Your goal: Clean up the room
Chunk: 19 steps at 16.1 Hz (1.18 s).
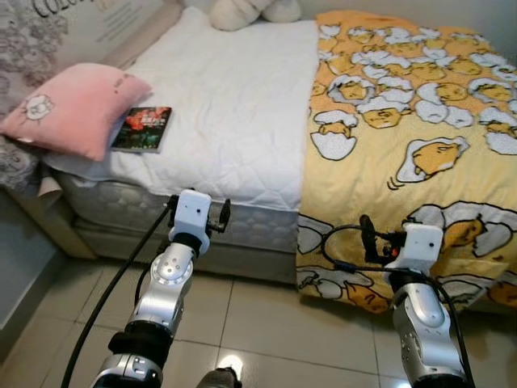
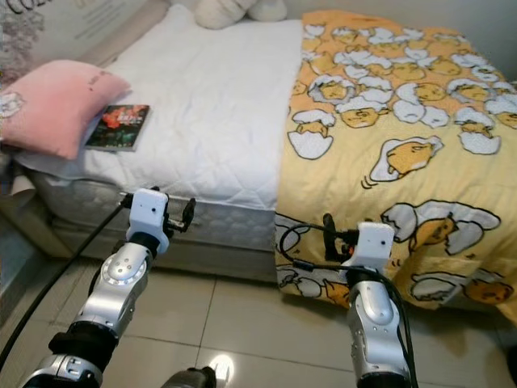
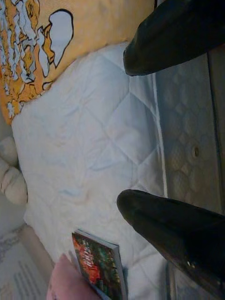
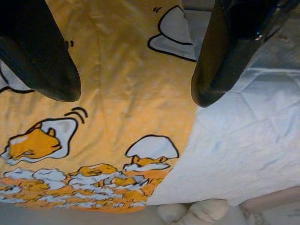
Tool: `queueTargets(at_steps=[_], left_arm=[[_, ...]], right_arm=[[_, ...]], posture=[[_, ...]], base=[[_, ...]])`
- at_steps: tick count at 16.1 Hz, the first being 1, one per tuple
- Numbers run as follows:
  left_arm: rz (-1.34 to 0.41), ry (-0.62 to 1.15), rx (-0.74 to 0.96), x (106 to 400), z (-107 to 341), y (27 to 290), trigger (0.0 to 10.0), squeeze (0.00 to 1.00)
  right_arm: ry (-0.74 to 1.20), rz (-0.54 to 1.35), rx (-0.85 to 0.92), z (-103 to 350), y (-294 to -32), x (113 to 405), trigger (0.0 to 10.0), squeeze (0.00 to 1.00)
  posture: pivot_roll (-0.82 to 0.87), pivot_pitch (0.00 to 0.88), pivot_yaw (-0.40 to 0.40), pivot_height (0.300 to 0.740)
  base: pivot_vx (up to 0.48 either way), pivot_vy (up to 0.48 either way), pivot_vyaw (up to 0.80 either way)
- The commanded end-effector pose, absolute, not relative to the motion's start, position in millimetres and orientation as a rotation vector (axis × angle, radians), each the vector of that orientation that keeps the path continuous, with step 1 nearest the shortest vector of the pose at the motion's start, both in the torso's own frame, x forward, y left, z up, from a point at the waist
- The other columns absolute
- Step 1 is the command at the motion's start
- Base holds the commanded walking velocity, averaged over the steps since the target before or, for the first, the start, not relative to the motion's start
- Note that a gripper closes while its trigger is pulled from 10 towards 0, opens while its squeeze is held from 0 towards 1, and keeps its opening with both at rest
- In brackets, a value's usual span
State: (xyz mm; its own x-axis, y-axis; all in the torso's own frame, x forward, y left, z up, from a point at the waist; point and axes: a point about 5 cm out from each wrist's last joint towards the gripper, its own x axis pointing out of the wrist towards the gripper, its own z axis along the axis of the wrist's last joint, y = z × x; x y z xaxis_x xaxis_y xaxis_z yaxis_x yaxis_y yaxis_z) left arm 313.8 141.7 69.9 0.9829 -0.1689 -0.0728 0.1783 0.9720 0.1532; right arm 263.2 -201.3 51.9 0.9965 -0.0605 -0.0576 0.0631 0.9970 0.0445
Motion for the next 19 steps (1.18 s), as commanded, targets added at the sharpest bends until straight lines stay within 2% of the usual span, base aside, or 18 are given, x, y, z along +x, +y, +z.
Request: queueTargets(at_steps=[1,2,3,7,8,18,19], left_arm=[[-0.187,0.049,0.133,319,75,139,10.0,1.0],[-0.169,0.041,0.122,325,79,140,10.0,1.0],[-0.149,0.036,0.119,329,82,142,10.0,0.0],[-0.148,0.048,0.171,333,82,145,10.0,0.0],[-0.147,0.052,0.171,333,82,146,10.0,0.0],[-0.15,0.085,0.187,335,75,147,10.0,0.0],[-0.136,0.101,0.2,336,74,147,10.0,0.0]], right_arm=[[0.076,-0.047,0.052,50,-199,264,10.0,0.0],[0.082,-0.036,0.05,50,-196,266,10.0,0.0],[0.079,-0.032,0.044,51,-194,269,10.0,0.0],[0.073,-0.024,0.015,55,-190,274,10.0,0.0],[0.068,-0.025,0.034,56,-190,274,10.0,1.0],[0.092,-0.042,0.0,52,-194,270,10.0,1.0],[0.105,-0.044,-0.014,50,-194,270,10.0,0.35]], posture=[[0.02,0.0,0.003,0.74],[0.02,0.0,0.002,0.74],[0.02,0.0,0.003,0.74],[0.02,0.0,0.008,0.74],[0.02,0.0,0.007,0.74],[0.02,0.0,0.005,0.74],[0.02,0.0,0.003,0.74]], base=[[0.0,0.0,0.0],[0.0,0.48,0.0],[0.0,0.48,0.0],[0.0,0.48,0.0],[0.0,0.48,0.0],[0.0,0.48,0.0],[0.0,0.0,0.0]])
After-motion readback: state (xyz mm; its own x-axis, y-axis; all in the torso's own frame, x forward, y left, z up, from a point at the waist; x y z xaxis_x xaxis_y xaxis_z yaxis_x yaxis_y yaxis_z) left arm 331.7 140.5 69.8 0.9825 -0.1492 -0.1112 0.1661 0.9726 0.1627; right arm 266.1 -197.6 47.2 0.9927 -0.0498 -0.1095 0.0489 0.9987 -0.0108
